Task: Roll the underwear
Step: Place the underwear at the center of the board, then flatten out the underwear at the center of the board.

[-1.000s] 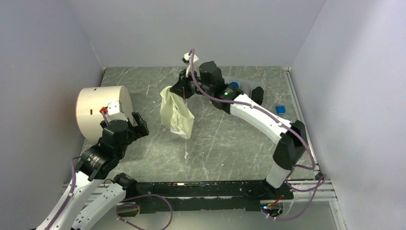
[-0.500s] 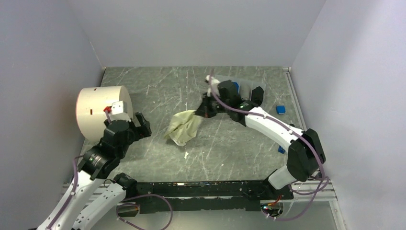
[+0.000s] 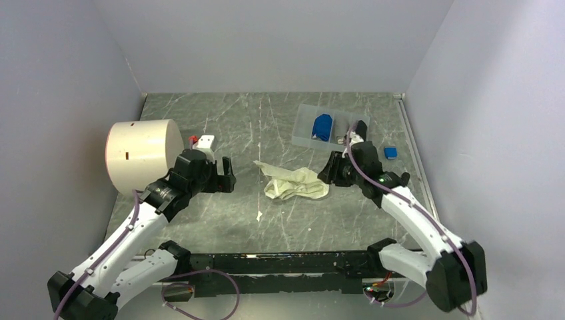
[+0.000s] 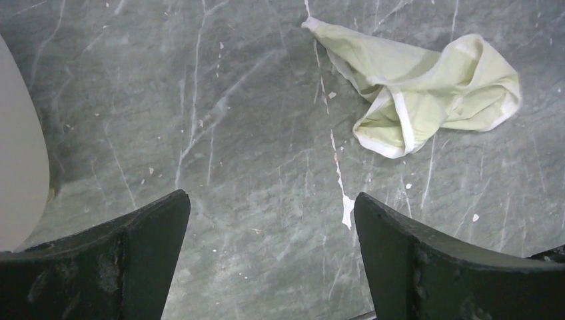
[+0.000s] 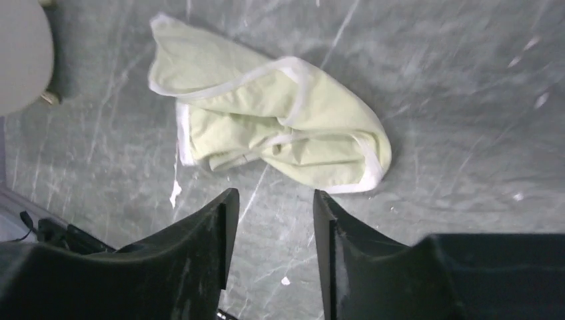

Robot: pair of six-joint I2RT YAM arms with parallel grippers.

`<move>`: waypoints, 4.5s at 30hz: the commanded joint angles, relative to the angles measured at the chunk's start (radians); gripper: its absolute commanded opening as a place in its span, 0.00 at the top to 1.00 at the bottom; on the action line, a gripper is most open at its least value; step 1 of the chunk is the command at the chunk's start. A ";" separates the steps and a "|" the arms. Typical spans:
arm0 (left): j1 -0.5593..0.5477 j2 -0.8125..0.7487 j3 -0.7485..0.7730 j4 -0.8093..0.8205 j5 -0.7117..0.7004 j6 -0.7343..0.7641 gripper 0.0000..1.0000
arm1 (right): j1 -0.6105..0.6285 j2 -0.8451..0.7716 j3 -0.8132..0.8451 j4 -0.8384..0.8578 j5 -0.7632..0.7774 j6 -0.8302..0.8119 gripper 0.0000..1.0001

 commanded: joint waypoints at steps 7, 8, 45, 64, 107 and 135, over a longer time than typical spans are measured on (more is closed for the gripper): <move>0.001 -0.008 0.024 -0.013 -0.086 -0.008 0.02 | 0.048 0.181 0.199 0.145 -0.107 -0.103 0.44; 0.001 -0.019 0.026 -0.021 -0.104 -0.014 0.02 | 0.074 0.239 0.253 0.124 -0.045 -0.112 0.44; 0.006 -0.174 0.033 -0.057 -0.256 -0.045 0.02 | 0.523 1.142 1.152 -0.216 0.611 -0.472 0.79; 0.007 -0.243 0.032 -0.113 -0.351 -0.119 0.02 | 0.519 0.268 0.537 0.122 0.144 -0.188 1.00; -0.001 0.437 0.020 0.333 0.256 -0.006 0.02 | -0.169 0.297 -0.075 0.269 -0.165 -0.071 0.67; -0.114 0.917 0.261 0.255 0.154 0.167 0.39 | -0.200 0.177 -0.113 0.142 0.058 0.028 0.33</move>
